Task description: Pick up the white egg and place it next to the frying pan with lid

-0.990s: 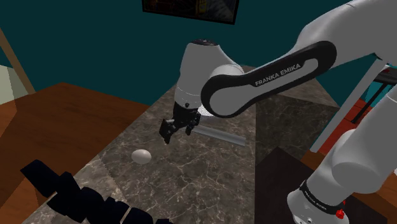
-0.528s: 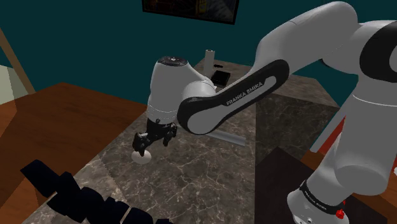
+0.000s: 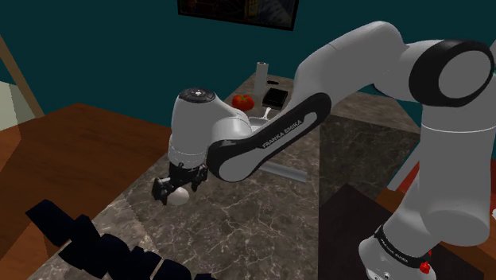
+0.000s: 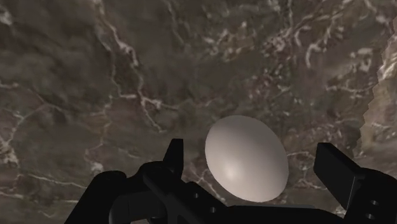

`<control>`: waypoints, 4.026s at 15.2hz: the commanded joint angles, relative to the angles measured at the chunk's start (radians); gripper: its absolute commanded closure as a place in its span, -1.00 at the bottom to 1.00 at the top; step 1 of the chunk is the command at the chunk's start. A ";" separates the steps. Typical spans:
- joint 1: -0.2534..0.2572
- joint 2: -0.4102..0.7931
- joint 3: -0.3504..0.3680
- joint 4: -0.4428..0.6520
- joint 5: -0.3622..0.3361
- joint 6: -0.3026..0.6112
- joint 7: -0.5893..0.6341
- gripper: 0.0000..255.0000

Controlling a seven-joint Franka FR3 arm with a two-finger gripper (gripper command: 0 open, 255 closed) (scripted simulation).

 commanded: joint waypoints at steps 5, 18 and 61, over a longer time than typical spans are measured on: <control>0.013 0.031 -0.014 0.010 -0.021 0.018 0.013 -1.00; 0.013 0.031 -0.014 0.010 -0.021 0.018 0.013 1.00; -0.249 0.055 -0.035 0.394 0.149 -0.321 -0.456 1.00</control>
